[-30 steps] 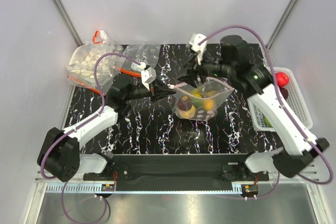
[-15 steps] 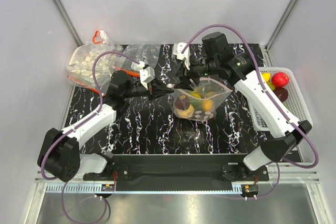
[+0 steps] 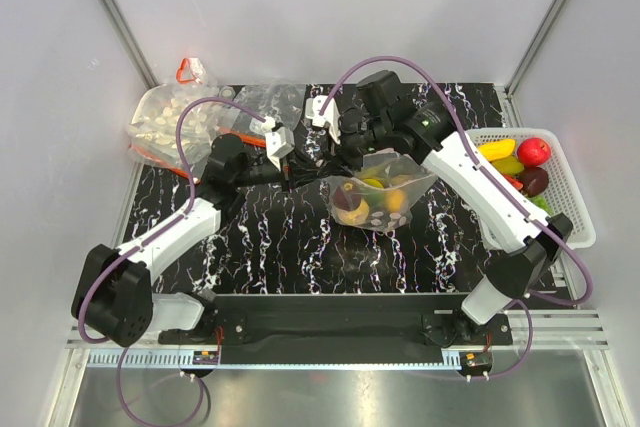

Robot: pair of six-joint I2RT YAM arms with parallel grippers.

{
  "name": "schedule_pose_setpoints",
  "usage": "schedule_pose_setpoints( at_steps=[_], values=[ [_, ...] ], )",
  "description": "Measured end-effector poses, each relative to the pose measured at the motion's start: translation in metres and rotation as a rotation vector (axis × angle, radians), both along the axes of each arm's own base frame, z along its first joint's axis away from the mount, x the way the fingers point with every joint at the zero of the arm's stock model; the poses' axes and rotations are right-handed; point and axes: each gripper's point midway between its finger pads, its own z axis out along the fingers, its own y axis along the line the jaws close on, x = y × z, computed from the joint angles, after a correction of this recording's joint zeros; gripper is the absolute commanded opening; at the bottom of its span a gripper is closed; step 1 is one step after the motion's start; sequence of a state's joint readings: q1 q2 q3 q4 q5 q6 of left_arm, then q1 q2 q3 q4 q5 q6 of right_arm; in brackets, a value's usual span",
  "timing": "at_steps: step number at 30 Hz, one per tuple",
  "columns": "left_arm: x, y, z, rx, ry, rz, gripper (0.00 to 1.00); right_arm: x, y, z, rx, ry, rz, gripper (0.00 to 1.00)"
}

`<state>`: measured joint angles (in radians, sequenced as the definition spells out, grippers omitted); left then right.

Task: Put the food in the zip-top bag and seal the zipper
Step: Zip the zipper food storage bag at the center of the board.

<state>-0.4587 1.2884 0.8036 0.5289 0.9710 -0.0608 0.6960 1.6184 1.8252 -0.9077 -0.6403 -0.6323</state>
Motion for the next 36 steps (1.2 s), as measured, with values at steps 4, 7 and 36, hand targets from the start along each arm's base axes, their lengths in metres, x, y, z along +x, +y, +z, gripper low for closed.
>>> schedule_pose_setpoints(
  at_steps=[4,7,36],
  values=[
    [-0.001,0.0,0.0,0.001,0.001,-0.003,0.0,0.004,0.0,-0.004,-0.013,0.001,-0.01,0.25],
    [-0.001,0.0,0.0,0.001,0.002,-0.005,0.0,0.005,0.0,-0.004,-0.015,-0.006,-0.016,0.12],
    [0.006,0.009,0.012,-0.062,0.027,0.03,0.0,-0.004,-0.036,0.002,-0.033,-0.118,-0.146,0.0]
  ],
)
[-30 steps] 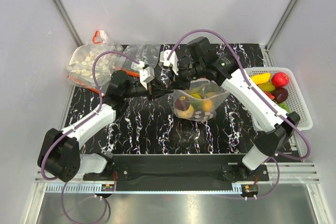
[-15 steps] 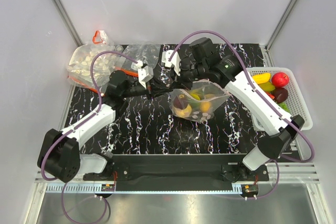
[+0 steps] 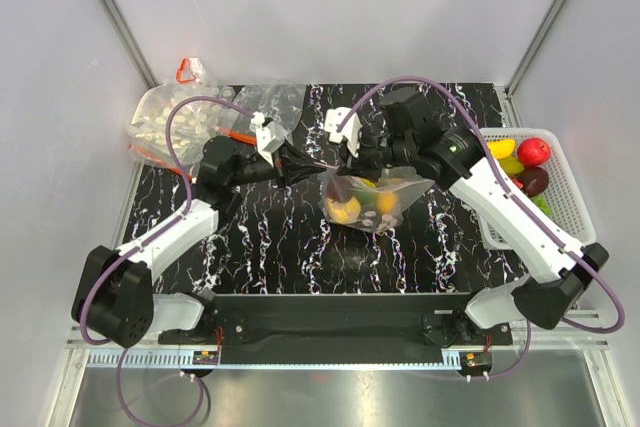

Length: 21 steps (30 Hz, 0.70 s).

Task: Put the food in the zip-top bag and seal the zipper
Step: Zip the zipper food storage bag at the center of the board.

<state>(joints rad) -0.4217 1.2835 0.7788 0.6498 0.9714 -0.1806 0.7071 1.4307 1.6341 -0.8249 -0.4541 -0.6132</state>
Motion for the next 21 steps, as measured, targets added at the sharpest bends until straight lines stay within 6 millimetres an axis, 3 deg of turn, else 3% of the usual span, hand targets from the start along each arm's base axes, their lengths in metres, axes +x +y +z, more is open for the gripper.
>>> schedule_pose_setpoints(
  at_steps=[7,14,21],
  values=[
    [0.008,0.008,0.0,-0.021,0.021,0.046,0.0,0.005,-0.02,0.004,-0.006,-0.021,-0.07,0.0],
    [0.044,0.035,-0.002,-0.056,0.104,0.235,0.0,0.01,-0.051,0.004,0.01,0.002,-0.171,0.0],
    [0.076,0.064,-0.013,-0.085,0.245,0.425,0.0,0.011,-0.066,0.0,0.035,0.044,-0.251,0.0]
  ],
)
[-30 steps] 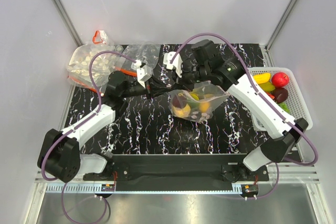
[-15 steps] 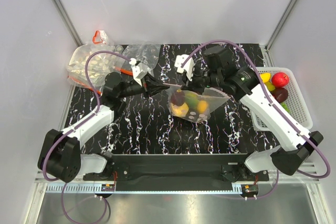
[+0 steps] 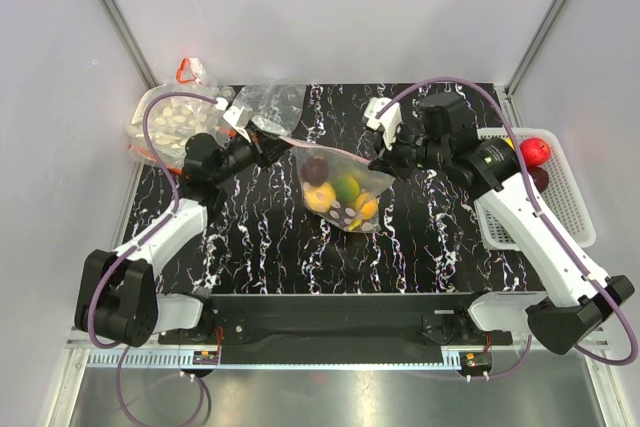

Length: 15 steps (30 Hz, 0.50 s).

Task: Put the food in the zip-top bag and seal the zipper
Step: Zip the zipper food storage bag at the center of the board.

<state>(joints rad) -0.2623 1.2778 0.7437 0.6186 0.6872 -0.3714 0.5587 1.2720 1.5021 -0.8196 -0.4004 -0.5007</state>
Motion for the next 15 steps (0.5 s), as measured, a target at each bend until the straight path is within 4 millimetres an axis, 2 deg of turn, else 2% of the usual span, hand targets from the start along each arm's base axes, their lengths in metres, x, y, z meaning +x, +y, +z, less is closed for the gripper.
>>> schedule_pose_setpoints(
  at_steps=[3,10,13,15],
  values=[
    [0.008,0.009,-0.002,-0.013,0.035,0.062,0.0,0.002,-0.011,-0.002,0.007,0.006,-0.055,0.0],
    [0.01,0.014,0.002,-0.028,0.056,0.104,0.0,-0.002,-0.028,0.004,0.052,0.021,-0.159,0.0],
    [0.008,0.01,0.002,-0.036,0.066,0.091,0.0,-0.01,-0.033,0.001,0.082,0.034,-0.19,0.0],
    [0.009,0.0,0.006,-0.036,0.065,0.072,0.0,-0.017,-0.038,-0.002,0.101,0.046,-0.22,0.0]
  ],
)
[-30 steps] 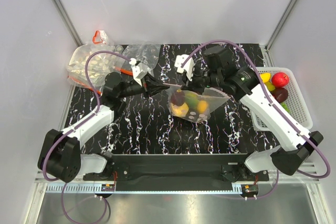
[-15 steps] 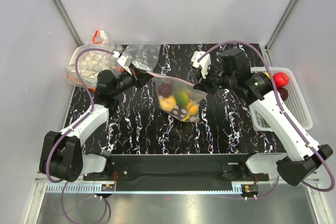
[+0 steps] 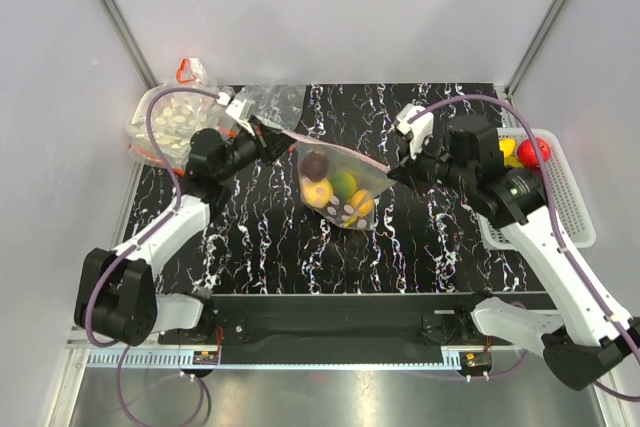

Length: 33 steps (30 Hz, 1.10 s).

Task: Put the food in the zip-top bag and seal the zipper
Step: Zip the zipper food storage bag at the center of the board, then place the zipper food storage bag at the center of the board.

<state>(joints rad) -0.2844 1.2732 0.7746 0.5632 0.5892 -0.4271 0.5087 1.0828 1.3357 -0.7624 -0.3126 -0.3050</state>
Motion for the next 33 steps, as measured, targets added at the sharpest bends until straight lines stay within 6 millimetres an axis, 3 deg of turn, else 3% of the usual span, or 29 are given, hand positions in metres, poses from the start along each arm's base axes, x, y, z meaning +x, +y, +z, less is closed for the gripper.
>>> schedule_pose_setpoints(
  at_steps=[4,8,12,19,21,22,24,26,27,28,29,30,33],
  values=[
    [0.011,-0.032,0.011,0.01,-0.002,-0.022,0.0,-0.003,-0.016,-0.005,0.032,0.03,-0.112,0.0],
    [0.024,-0.074,0.022,0.011,-0.007,-0.062,0.0,0.016,-0.042,-0.015,0.063,0.07,-0.305,0.0],
    [0.037,-0.119,0.024,0.015,-0.012,-0.107,0.0,0.039,-0.092,-0.033,0.099,0.113,-0.568,0.0],
    [0.054,-0.211,0.011,0.014,-0.028,-0.21,0.02,0.056,-0.203,-0.052,0.194,0.12,-1.033,0.0],
    [0.053,-0.235,0.007,0.005,-0.035,-0.242,0.1,0.058,-0.225,-0.052,0.227,0.108,-1.13,0.0],
    [0.052,-0.248,0.004,0.0,-0.038,-0.258,0.29,0.058,-0.234,-0.052,0.24,0.101,-1.172,0.0],
    [0.049,-0.271,0.003,-0.01,-0.053,-0.288,0.48,0.058,-0.251,-0.051,0.26,0.08,-1.256,0.05],
    [0.046,-0.288,0.001,-0.015,-0.065,-0.304,0.8,0.058,-0.264,-0.052,0.263,0.069,-1.325,0.07],
    [0.043,-0.294,-0.001,-0.013,-0.065,-0.31,0.87,0.058,-0.268,-0.053,0.265,0.066,-1.346,0.09],
    [0.04,-0.297,-0.002,-0.011,-0.066,-0.313,0.92,0.06,-0.273,-0.055,0.268,0.067,-1.373,0.21],
    [0.038,-0.3,-0.003,-0.007,-0.071,-0.309,0.99,0.062,-0.278,-0.059,0.273,0.077,-1.405,0.45],
    [0.037,-0.3,-0.002,-0.004,-0.08,-0.3,0.99,0.063,-0.283,-0.064,0.277,0.093,-1.433,0.97],
    [0.041,-0.284,-0.006,0.043,-0.093,-0.244,0.99,0.067,-0.296,-0.077,0.263,0.131,-1.5,1.0]
  ],
)
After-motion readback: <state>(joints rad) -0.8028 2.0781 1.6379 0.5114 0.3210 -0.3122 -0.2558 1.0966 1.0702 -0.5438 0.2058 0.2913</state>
